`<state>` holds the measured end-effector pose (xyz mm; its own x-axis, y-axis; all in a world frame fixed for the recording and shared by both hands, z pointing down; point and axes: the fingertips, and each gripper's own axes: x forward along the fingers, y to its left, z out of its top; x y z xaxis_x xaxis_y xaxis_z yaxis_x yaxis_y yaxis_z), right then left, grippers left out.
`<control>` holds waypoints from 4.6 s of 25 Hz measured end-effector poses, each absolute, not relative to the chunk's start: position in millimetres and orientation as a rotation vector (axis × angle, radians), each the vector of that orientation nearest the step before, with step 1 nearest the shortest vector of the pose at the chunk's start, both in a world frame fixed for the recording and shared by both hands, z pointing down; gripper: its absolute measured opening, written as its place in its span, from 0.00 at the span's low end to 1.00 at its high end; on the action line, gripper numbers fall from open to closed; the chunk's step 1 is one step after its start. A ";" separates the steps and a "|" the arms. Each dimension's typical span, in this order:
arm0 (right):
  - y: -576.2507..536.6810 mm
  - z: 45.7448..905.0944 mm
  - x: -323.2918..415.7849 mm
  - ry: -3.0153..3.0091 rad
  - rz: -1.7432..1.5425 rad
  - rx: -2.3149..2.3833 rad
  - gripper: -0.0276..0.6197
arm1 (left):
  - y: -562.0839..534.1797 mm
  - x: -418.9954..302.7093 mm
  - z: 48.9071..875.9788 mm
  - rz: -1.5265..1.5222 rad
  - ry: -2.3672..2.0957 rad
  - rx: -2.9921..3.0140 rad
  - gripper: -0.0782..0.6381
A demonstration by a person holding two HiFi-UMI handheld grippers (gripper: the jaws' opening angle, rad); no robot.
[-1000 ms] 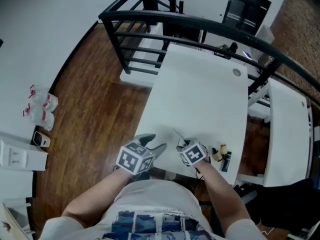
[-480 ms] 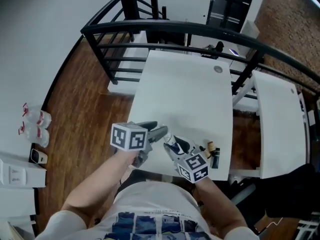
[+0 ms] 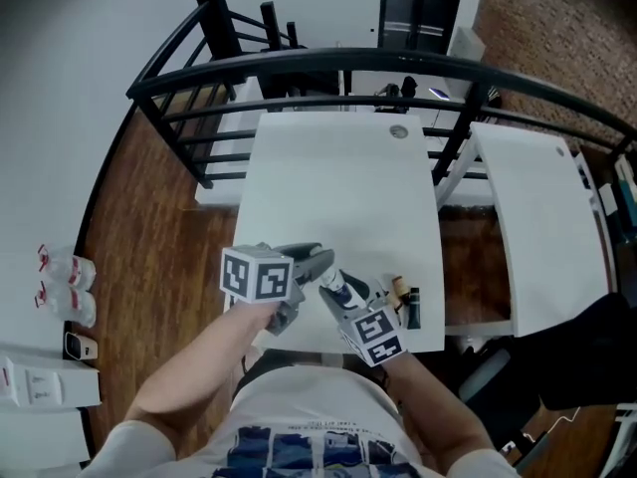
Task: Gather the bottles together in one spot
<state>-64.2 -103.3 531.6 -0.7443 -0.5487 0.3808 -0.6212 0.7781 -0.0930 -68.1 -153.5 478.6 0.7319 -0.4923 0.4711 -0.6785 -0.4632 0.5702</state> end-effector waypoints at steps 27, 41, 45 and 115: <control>-90.6 543.6 60.0 -2.422 0.630 1.176 0.55 | -386.4 -76.5 554.8 0.604 -1.354 2.554 0.28; -79.8 556.6 82.9 -2.312 0.688 1.291 0.55 | -413.9 -73.6 580.8 0.571 -1.299 2.627 0.28; -78.4 556.4 77.8 -2.310 0.680 1.279 0.55 | -410.9 -76.0 580.3 0.562 -1.269 2.629 0.31; 88.2 540.7 22.5 -2.217 0.391 1.137 0.52 | 92.0 -184.6 488.6 0.458 -1.270 2.262 0.43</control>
<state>22.5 88.2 540.7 -0.4455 -0.6287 0.6374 -0.8088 0.5879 0.0146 -184.6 92.0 488.6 0.5079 -0.6912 0.5141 -0.8602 -0.4388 0.2599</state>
